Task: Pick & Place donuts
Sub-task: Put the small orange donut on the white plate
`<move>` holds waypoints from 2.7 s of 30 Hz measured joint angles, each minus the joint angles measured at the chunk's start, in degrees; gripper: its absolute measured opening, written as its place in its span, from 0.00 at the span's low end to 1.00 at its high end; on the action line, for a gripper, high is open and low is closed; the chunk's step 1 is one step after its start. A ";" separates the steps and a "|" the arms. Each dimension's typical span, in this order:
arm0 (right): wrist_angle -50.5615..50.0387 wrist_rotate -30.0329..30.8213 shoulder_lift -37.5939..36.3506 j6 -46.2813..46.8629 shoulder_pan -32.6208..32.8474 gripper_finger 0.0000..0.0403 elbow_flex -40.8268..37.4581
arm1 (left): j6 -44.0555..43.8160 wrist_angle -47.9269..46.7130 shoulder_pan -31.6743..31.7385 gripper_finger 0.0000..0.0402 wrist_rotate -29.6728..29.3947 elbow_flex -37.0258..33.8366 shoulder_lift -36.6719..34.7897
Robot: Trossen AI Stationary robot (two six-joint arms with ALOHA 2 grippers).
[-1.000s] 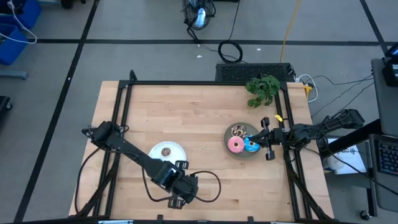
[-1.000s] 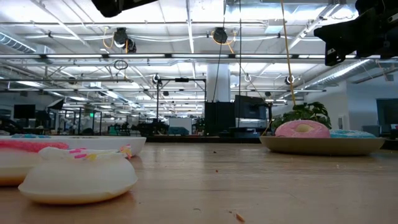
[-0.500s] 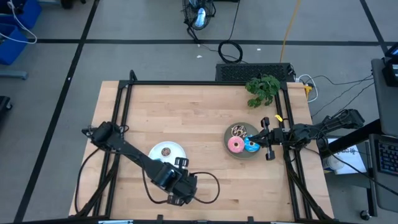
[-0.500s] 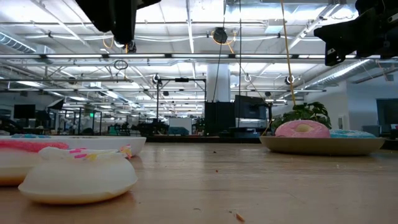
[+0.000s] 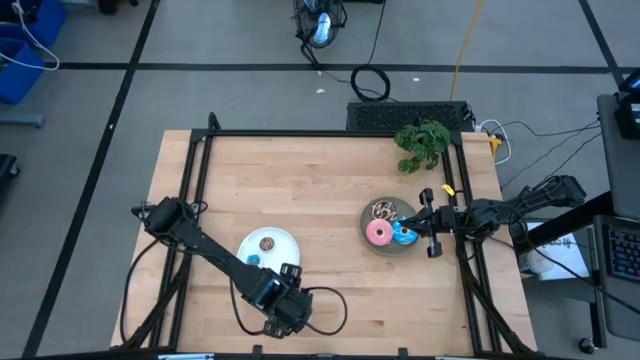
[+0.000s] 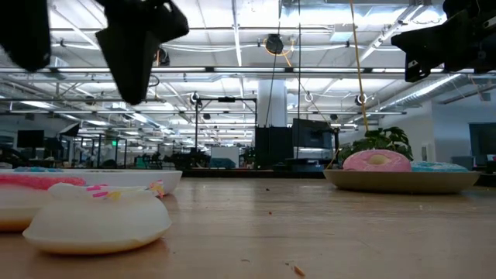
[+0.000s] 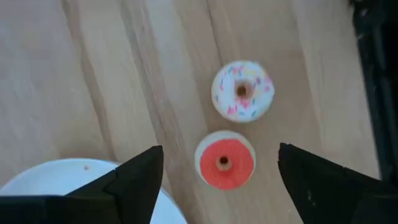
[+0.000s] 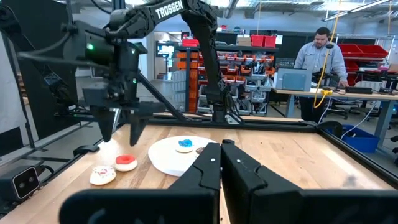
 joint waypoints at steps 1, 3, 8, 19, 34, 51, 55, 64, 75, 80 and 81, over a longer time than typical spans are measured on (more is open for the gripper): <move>0.00 0.00 0.00 -0.02 0.00 0.00 0.00 | 0.05 0.06 -0.20 0.79 0.03 -0.60 0.00; -0.02 0.00 0.00 -0.08 -0.01 0.00 -0.01 | 0.04 0.50 -0.46 0.78 0.07 -2.09 0.00; 0.00 0.00 0.00 -0.24 0.00 0.00 0.00 | 0.26 3.65 -0.85 0.77 0.10 -4.15 0.00; 0.00 0.00 0.00 -0.24 -0.01 0.00 -0.01 | 3.16 9.89 -1.27 0.79 1.70 -7.71 0.00; 0.02 0.00 0.00 -0.24 -0.01 0.00 -0.01 | -0.08 15.55 -0.83 0.80 3.76 -12.99 0.00; 0.04 0.00 -0.02 -0.24 0.00 0.00 -0.01 | -0.30 16.25 -0.40 0.79 3.75 -15.57 0.00; 0.25 0.00 -0.02 -0.24 0.01 0.00 -0.01 | -0.28 18.25 -0.44 0.79 4.01 -17.37 -0.14; 0.46 0.00 -0.01 -0.24 0.01 0.00 -0.01 | 0.53 20.79 -0.42 0.75 2.94 -17.58 -0.11; 0.44 0.00 -0.02 -0.24 0.00 0.00 -0.01 | -0.31 20.85 -0.40 0.41 4.43 -17.58 -0.11; 0.44 0.00 -0.02 -0.24 -0.01 0.00 0.01 | -0.33 20.19 -0.40 0.33 4.65 -16.51 -0.01; 0.46 0.00 -0.02 -0.24 0.01 0.00 0.01 | -0.37 20.09 -0.40 0.32 4.73 -15.99 0.06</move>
